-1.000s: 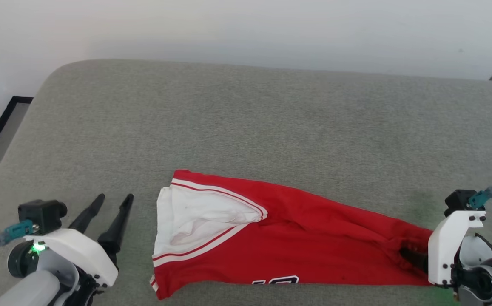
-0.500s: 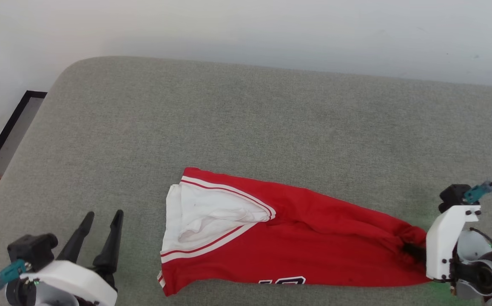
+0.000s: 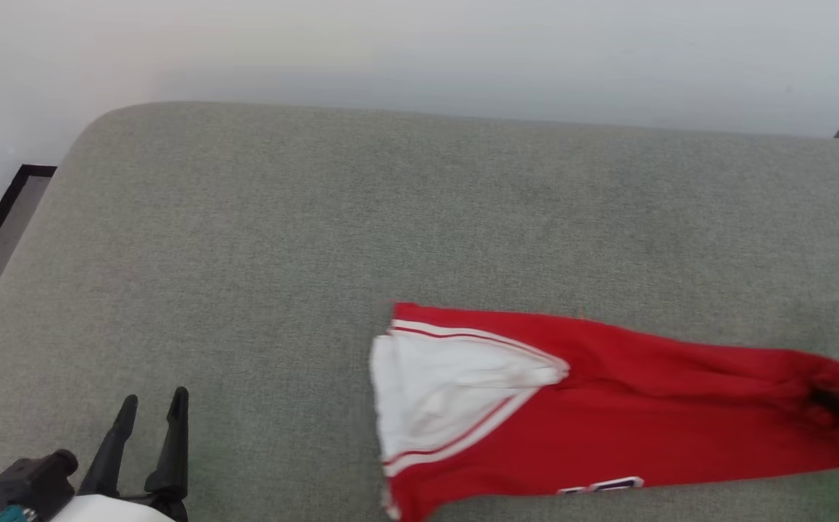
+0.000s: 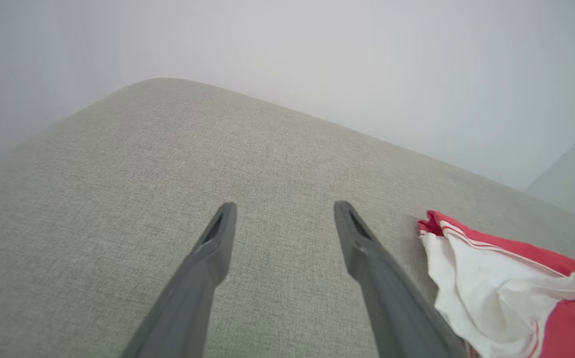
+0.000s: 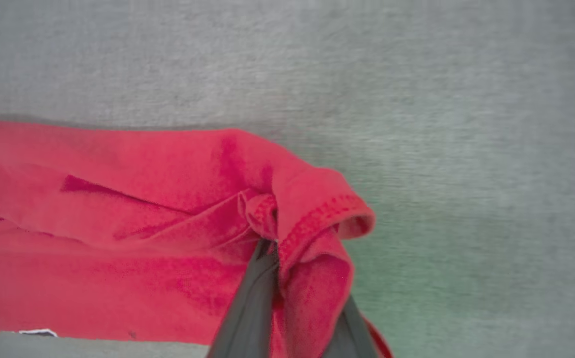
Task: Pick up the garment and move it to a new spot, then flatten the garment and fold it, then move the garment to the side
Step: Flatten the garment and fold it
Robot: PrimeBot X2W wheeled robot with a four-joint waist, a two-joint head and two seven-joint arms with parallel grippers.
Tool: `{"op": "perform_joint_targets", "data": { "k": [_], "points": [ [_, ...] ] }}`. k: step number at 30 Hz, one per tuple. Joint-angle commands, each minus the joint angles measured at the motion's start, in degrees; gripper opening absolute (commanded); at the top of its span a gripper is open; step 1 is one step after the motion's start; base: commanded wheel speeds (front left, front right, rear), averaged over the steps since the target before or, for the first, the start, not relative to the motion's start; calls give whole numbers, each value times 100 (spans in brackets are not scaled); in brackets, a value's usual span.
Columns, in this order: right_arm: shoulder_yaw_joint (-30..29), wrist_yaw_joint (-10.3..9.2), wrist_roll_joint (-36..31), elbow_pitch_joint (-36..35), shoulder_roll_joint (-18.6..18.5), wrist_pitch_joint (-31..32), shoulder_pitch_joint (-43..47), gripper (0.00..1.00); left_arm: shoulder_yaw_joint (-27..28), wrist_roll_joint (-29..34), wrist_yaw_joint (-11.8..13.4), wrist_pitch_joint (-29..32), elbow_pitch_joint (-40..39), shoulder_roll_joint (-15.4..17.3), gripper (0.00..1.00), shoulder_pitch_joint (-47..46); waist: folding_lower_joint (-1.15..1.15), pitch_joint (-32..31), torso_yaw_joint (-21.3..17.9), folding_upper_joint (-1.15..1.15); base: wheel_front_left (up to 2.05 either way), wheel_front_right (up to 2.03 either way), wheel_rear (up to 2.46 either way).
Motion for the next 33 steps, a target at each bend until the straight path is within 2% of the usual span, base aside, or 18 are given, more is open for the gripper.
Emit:
{"op": "perform_joint_targets", "data": {
  "k": [1,6,12,16,22,28,33],
  "points": [
    [-120,-2,-85,106,-118,-42,-63,0,124,151,-36,-26,-87,-90,100,78,0,15,-33,0,0,0,0],
    [-497,-2,-374,543,-352,-123,-263,0,304,384,-58,-25,-322,-329,100,206,0,49,-114,0,0,0,0],
    [-572,-2,-486,599,-291,-68,-396,0,379,412,-62,-26,-517,-426,100,320,0,48,-185,0,0,0,0],
    [-474,-1,-301,248,-216,-16,-291,0,406,412,-63,-26,-573,-461,100,344,0,28,-211,0,0,0,0],
    [-204,-1,-6,-761,-29,201,82,0,414,375,-64,-26,-627,-480,100,424,0,-18,-189,0,0,0,0],
    [275,-1,64,-1749,436,383,339,0,333,322,-64,-26,-643,-490,100,378,0,-61,-22,0,0,0,0],
    [775,-1,-50,-2031,886,434,193,0,210,320,-64,-26,-629,-504,100,303,0,-79,181,0,0,0,0]
  ]
}}
